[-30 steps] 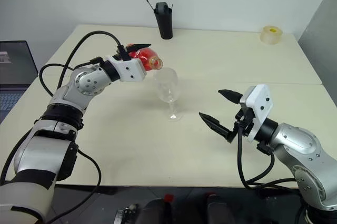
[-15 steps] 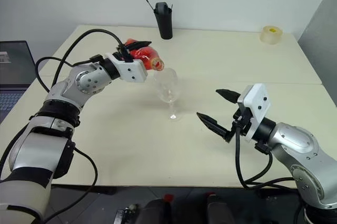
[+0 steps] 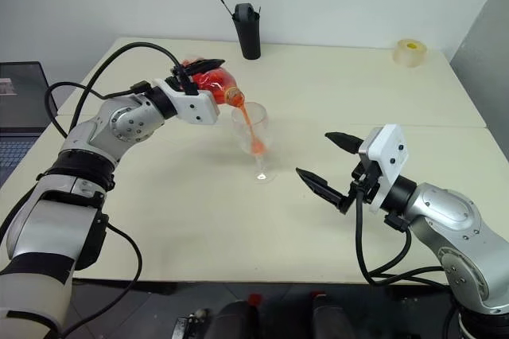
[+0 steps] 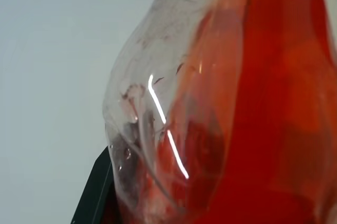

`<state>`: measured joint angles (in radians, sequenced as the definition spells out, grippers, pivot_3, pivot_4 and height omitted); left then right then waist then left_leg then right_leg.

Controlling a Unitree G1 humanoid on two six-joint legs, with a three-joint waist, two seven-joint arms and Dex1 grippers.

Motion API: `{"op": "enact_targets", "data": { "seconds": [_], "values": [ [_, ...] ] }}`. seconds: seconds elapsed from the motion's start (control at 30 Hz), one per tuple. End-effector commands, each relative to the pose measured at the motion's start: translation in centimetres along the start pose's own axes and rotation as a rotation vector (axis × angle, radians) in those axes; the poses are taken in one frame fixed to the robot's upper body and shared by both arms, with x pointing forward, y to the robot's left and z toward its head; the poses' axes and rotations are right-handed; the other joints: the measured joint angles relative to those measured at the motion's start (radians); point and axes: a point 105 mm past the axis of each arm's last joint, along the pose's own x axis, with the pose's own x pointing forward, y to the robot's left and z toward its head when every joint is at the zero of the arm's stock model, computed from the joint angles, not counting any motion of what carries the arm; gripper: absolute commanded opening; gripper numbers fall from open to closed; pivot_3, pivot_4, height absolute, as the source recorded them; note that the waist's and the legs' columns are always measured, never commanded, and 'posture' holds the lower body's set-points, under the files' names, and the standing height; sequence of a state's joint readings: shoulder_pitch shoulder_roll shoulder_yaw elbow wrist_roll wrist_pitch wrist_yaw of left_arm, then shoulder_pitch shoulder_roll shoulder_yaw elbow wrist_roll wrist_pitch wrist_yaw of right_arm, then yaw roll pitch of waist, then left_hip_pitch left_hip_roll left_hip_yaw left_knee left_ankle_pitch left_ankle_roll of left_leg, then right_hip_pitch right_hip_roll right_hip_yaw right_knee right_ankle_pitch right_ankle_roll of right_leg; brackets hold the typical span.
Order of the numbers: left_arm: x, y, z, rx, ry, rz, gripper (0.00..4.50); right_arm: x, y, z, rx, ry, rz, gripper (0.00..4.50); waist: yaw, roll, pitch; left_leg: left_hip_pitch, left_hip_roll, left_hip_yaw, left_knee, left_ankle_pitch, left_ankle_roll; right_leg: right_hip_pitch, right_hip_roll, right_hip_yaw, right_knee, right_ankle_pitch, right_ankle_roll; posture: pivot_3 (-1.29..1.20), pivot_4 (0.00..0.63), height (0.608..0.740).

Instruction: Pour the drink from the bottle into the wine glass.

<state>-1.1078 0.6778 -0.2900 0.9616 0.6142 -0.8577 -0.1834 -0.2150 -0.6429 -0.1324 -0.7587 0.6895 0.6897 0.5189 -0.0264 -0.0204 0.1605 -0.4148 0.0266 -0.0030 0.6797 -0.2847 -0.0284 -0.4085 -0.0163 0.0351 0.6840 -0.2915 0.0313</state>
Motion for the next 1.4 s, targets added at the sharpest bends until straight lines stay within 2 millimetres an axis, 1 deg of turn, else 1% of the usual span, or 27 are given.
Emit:
{"op": "enact_targets", "data": {
  "seconds": [0.03,0.9,1.4],
  "values": [
    [0.05,3.03,0.51,0.057,-0.028,0.084,1.82,0.18,0.19,0.9,-0.029,-0.039,0.011,4.5,0.0,0.0,0.0,0.0,0.0,0.0,0.0,0.0,0.0,0.0,0.0,0.0,0.0,0.0,0.0,0.0,0.15,0.74],
    [0.07,3.36,0.42,0.069,-0.019,0.092,1.82,0.53,0.21,1.25,-0.043,-0.045,0.036,4.5,0.0,0.0,0.0,0.0,0.0,0.001,0.0,0.0,0.0,-0.001,0.0,0.001,0.002,0.0,0.0,0.0,0.15,0.74],
    [-0.17,2.99,0.3,0.067,-0.016,0.076,1.82,0.76,0.45,1.19,-0.042,-0.047,0.053,4.5,-0.001,0.0,0.0,0.0,0.0,0.002,0.001,0.0,0.0,-0.002,0.0,0.002,0.004,0.0,0.0,0.0,0.15,0.74]
  ]
}}
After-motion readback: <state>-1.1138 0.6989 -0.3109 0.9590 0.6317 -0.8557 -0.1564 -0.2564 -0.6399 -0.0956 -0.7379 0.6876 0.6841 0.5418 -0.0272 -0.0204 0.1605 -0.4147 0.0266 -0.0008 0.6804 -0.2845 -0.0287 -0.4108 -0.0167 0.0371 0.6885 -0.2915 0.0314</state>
